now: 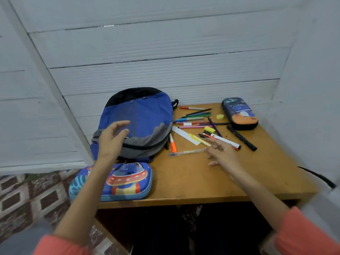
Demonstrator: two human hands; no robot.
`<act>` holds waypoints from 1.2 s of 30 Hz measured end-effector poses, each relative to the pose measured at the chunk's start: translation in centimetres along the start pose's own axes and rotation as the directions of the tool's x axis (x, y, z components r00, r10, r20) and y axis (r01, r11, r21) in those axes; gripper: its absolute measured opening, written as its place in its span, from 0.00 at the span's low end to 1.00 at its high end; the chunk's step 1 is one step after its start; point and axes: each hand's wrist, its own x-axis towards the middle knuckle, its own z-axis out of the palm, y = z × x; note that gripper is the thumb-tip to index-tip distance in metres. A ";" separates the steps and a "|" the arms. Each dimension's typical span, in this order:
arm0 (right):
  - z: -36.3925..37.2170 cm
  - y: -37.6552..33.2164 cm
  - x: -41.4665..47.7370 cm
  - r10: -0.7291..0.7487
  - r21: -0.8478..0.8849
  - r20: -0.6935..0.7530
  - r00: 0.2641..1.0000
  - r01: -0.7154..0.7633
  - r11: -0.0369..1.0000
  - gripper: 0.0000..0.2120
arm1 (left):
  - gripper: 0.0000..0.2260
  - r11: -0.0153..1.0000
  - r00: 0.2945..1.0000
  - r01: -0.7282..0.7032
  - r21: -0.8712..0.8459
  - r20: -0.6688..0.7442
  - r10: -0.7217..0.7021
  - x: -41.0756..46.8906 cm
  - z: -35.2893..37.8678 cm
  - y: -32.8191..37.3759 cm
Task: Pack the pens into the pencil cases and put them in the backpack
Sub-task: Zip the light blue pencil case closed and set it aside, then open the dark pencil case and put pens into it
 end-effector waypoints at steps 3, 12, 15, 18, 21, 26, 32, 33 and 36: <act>-2.3 -0.2 1.4 -0.087 -0.085 -0.083 0.993 0.080 0.993 0.22 | 0.10 0.999 0.991 -0.038 0.014 0.133 0.036 1.6 3.3 1.6; -8.3 -1.9 6.4 -0.211 -0.304 -0.245 0.946 0.132 0.943 0.29 | 0.15 0.997 0.926 0.071 0.002 0.371 -0.067 6.1 13.3 5.0; -9.8 -1.9 8.3 -0.192 -0.380 -0.279 0.941 0.075 0.922 0.33 | 0.17 0.991 0.905 0.133 -0.021 0.410 -0.113 8.0 16.6 5.9; -10.6 -1.7 9.6 -0.151 -0.376 -0.313 0.938 0.024 0.926 0.45 | 0.19 0.988 0.893 0.156 0.005 0.427 -0.143 9.9 19.6 6.4; -11.7 -1.2 11.4 -0.131 -0.419 -0.317 0.939 -0.015 0.908 0.41 | 0.21 0.986 0.870 0.168 0.024 0.466 -0.159 11.6 23.4 7.0; -13.1 -0.6 13.7 -0.124 -0.432 -0.295 0.947 -0.017 0.902 0.39 | 0.22 0.981 0.819 0.182 0.070 0.541 -0.191 13.4 29.8 7.4; -14.1 0.4 16.4 -0.128 -0.330 -0.271 0.954 0.033 0.943 0.32 | 0.24 0.968 0.760 0.215 0.131 0.600 -0.250 14.1 36.1 6.8; -14.2 0.5 16.9 -0.121 -0.306 -0.264 0.957 0.036 0.951 0.29 | 0.23 0.964 0.742 0.230 0.136 0.617 -0.264 13.9 37.1 6.5; -14.5 1.1 18.2 -0.095 -0.244 -0.269 0.958 0.028 0.969 0.24 | 0.16 0.958 0.709 0.254 0.134 0.648 -0.278 13.1 39.5 5.2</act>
